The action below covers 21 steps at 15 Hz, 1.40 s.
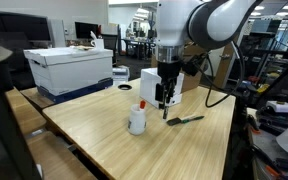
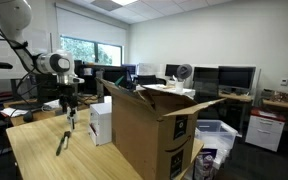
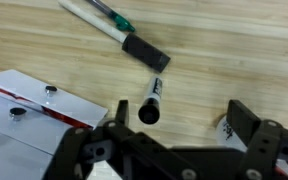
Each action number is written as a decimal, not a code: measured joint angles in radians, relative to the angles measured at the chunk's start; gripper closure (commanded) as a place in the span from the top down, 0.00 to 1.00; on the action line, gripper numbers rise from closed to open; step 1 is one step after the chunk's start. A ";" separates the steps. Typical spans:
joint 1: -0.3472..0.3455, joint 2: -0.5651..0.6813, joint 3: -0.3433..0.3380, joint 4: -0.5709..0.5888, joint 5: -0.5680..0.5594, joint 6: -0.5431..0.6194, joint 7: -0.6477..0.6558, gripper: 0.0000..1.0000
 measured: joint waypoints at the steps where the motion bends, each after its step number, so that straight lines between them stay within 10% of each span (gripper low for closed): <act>1: 0.000 0.004 -0.001 0.005 0.000 0.000 0.000 1.00; 16: 0.000 0.016 -0.017 0.018 0.000 -0.001 0.000 0.11; 21: 0.000 0.016 -0.017 0.018 0.000 -0.003 0.000 0.09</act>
